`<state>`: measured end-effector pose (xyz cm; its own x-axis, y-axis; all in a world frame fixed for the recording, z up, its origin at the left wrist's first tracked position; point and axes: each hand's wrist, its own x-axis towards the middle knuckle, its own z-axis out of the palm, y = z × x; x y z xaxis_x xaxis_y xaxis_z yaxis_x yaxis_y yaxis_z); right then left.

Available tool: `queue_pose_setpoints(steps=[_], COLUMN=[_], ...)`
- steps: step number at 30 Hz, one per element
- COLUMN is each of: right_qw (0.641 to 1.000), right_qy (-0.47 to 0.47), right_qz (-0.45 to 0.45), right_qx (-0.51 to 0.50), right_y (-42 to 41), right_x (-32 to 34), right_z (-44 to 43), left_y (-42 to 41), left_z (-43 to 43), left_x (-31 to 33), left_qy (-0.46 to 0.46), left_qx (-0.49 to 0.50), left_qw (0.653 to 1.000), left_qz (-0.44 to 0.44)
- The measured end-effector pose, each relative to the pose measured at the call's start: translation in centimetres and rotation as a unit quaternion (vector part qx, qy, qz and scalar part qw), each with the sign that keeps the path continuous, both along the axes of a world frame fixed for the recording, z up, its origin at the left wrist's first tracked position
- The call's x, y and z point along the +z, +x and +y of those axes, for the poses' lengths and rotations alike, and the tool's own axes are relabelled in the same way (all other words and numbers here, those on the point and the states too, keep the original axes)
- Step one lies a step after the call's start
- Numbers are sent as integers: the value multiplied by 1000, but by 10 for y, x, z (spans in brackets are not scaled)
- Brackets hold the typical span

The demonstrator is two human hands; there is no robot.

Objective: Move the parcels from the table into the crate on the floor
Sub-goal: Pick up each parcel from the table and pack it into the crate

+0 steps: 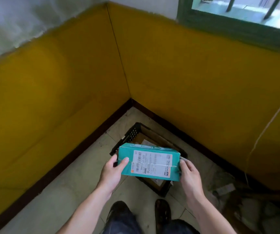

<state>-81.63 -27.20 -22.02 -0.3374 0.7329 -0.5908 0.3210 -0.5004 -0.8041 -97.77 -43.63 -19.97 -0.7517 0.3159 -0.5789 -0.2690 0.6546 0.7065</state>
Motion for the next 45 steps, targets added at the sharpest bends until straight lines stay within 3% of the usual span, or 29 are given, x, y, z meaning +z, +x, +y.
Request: queue_pose_setpoints(steps=[9, 17, 31, 45], right_qw=[989, 969, 972, 974], right_qy=[-61, -130, -108, -117], right_qz=[-71, -82, -118, -129], right_qx=[-114, -195, -174, -147], right_y=[-123, -214, -259, -264], right_x=[-53, -136, -372, -457], right_z=[-5, -16, 70, 86], left_y=[-154, -263, -304, -315], left_z=[35, 76, 179, 204], left_x=[-75, -175, -401, -476], left_qy=[21, 0, -24, -49], left_qx=[-87, -169, -187, -244], left_qw=[990, 969, 961, 955], left_qz=[-105, -180, -203, -164])
